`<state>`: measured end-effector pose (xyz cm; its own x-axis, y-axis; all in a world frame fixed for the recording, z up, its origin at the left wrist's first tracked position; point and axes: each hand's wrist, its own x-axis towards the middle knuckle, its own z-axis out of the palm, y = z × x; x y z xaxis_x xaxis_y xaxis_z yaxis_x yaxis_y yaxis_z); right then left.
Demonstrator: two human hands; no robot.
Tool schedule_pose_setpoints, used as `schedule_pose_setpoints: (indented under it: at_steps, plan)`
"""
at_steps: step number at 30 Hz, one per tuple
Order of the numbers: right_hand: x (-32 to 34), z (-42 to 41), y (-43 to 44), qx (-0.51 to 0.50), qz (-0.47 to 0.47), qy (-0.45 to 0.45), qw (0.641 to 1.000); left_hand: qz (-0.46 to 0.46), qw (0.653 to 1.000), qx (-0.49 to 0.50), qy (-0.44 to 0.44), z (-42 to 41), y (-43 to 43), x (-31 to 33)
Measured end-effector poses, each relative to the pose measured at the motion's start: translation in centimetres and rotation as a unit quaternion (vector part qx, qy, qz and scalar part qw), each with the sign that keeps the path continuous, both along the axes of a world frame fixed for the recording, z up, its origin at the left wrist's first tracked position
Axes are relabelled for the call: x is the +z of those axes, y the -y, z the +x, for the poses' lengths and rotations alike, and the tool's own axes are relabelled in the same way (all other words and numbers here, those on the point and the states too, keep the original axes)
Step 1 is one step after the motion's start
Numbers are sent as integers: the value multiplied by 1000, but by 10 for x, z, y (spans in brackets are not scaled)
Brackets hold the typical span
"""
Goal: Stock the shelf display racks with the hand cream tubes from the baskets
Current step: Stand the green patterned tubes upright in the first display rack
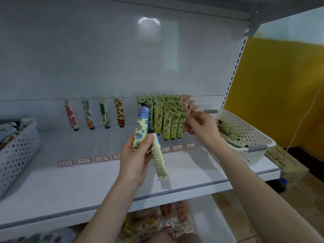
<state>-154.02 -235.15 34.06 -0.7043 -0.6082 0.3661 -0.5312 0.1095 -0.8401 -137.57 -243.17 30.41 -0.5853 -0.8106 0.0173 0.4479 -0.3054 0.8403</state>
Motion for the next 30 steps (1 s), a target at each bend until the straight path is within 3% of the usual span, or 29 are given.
schedule_pose_setpoints:
  at_steps: [4,9,13,16,23,26,30]
  plan:
    - [-11,52,-13,118,55,17,991,2,998,41,-40,12,-1,13]
    - [-19,93,-19,190,93,82,974,-7,996,65,-64,30,-4,20]
    - [-18,116,-23,255,90,209,940,-4,995,62,-72,42,-7,23]
    - [-17,123,-23,244,54,240,938,-5,996,58,-68,49,-6,24]
    - [-18,122,-20,143,60,149,977,-25,995,88,-39,65,2,21]
    - [-19,123,-17,132,3,258,957,-21,995,96,-23,65,2,15]
    - [-25,119,-13,125,-105,422,892,-11,995,93,-26,61,3,9]
